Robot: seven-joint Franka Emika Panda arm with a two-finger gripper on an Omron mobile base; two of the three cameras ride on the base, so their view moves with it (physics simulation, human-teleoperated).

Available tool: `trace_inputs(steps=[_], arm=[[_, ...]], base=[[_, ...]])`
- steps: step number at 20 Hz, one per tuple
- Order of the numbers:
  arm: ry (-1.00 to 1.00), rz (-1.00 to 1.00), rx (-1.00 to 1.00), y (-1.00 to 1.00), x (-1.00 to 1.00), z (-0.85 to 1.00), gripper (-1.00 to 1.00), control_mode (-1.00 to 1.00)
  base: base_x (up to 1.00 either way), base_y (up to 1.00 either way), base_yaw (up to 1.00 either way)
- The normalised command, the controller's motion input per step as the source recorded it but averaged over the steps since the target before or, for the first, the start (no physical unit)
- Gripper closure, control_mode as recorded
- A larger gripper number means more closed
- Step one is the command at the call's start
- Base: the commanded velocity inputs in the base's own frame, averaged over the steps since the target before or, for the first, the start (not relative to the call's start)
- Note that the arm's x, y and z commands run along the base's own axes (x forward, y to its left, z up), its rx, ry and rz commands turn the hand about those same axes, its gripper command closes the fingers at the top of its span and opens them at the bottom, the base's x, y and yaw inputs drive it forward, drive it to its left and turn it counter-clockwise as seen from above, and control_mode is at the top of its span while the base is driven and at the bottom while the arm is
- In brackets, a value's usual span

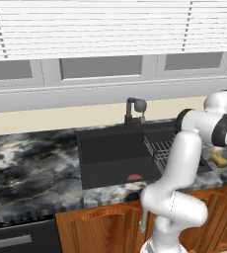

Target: Pick the pan and sponge and place them into the sink. Then turn on the water.

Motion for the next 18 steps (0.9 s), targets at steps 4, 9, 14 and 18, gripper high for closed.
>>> trace_inputs(steps=[4,9,14,18], arm=[[0.04,-0.1,0.06,-0.16,0.13,-0.17,-1.0,-1.0],[0.06,-0.07,0.05,-0.21,0.2,-0.15,-1.0,-1.0],[0.06,-0.03,0.02,-0.28,0.22,-0.08,-1.0,-1.0],[0.0,0.0,0.0,-0.1,0.07,-0.2,-1.0,-1.0]], base=[[0.0,0.0,0.0],[0.0,0.0,0.0],[0.0,0.0,0.0],[0.0,0.0,0.0]])
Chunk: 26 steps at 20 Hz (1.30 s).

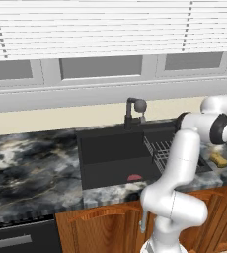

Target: Pick the pan and sponge and place them into the sink. Then turn on the water.

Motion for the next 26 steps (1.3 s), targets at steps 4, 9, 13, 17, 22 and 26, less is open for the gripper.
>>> trace_inputs(steps=[4,9,13,17,22,26], arm=[[-0.06,0.0,0.01,-0.02,0.0,-0.26,-1.0,-1.0],[-0.07,0.01,0.01,0.0,0.0,-0.28,-1.0,-1.0],[-0.05,0.01,0.0,0.0,0.0,-0.26,-1.0,-1.0],[-0.03,0.0,0.0,0.02,0.09,-0.25,-1.0,-1.0],[-0.02,0.0,0.0,0.02,0.16,-0.18,-1.0,-1.0],[0.0,0.0,0.0,0.01,0.15,-0.21,-1.0,-1.0]], base=[[0.0,0.0,0.0],[0.0,0.0,0.0],[0.0,0.0,0.0],[0.0,0.0,0.0],[0.0,0.0,0.0],[0.0,0.0,0.0]])
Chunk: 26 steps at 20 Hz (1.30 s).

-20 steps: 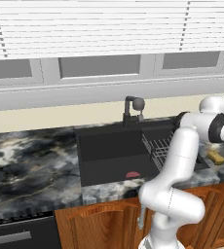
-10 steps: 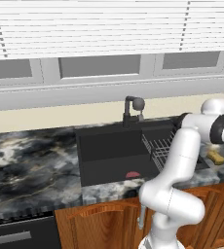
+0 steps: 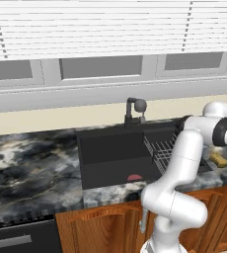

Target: Pick the pan and sponge and place them into the sink. Then turn on the water.

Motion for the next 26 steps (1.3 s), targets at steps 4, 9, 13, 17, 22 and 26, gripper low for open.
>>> trace_inputs(steps=[4,9,13,17,22,26], arm=[[0.0,0.0,0.0,0.0,0.11,-0.23,-1.0,-1.0],[0.0,0.0,0.0,0.0,0.08,-0.24,-1.0,-1.0],[0.0,0.0,0.0,0.0,0.08,-0.27,-1.0,-1.0],[0.0,0.0,-0.01,0.01,0.07,-0.3,-1.0,-1.0],[0.0,0.0,-0.02,0.03,0.01,-0.31,1.0,-1.0],[-0.01,0.0,0.0,0.0,-0.04,-0.12,1.0,-1.0]], base=[[0.0,0.0,0.0],[0.0,0.0,0.0],[0.0,0.0,0.0],[0.0,0.0,0.0],[0.0,0.0,0.0],[0.0,0.0,0.0]])
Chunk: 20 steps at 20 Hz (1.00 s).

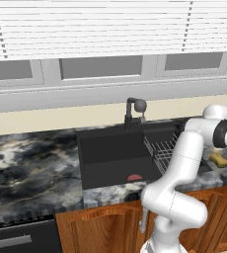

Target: Pick the pan and sponge and place them into the sink. Then turn on the water.

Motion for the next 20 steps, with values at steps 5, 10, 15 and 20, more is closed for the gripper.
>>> trace_inputs(steps=[5,10,15,20], arm=[[0.0,0.0,0.0,0.0,-0.01,-0.02,1.0,-1.0],[-0.05,0.04,-0.02,0.09,-0.12,0.35,1.0,-1.0],[-0.09,0.13,-0.05,0.01,-0.17,0.53,1.0,-1.0],[-0.06,0.15,-0.05,0.19,-0.05,0.27,1.0,-1.0]], base=[[0.0,0.0,0.0],[0.0,0.0,0.0],[0.0,0.0,0.0],[0.0,0.0,0.0]])
